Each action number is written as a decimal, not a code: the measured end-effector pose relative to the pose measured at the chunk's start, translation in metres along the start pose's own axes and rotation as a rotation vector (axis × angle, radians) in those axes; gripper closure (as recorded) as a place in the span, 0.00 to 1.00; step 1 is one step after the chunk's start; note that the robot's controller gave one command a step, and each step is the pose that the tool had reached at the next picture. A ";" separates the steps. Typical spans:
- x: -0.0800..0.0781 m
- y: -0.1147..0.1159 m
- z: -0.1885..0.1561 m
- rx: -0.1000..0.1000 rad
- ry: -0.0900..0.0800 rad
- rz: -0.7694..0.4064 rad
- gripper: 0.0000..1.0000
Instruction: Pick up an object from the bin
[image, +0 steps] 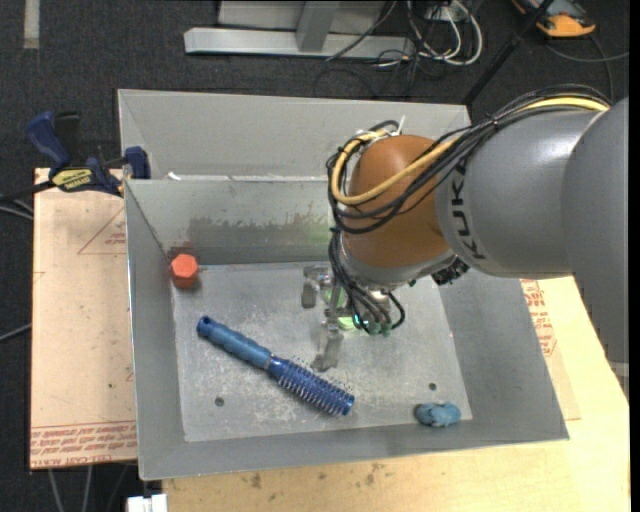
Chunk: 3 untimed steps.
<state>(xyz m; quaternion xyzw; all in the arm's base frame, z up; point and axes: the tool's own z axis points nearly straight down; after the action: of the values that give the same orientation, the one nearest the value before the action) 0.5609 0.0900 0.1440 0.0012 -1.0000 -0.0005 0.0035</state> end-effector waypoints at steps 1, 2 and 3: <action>0.033 0.021 0.071 -0.001 -0.008 -0.236 0.00; 0.030 0.020 0.069 -0.002 -0.022 -0.233 1.00; 0.010 0.067 -0.009 -0.003 -0.019 -0.206 1.00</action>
Offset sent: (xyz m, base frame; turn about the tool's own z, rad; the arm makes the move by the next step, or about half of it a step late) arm -0.0353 0.0187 -0.0740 -0.2364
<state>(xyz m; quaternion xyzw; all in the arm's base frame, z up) 0.5505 0.1569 0.1531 0.1040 -0.9946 -0.0024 -0.0059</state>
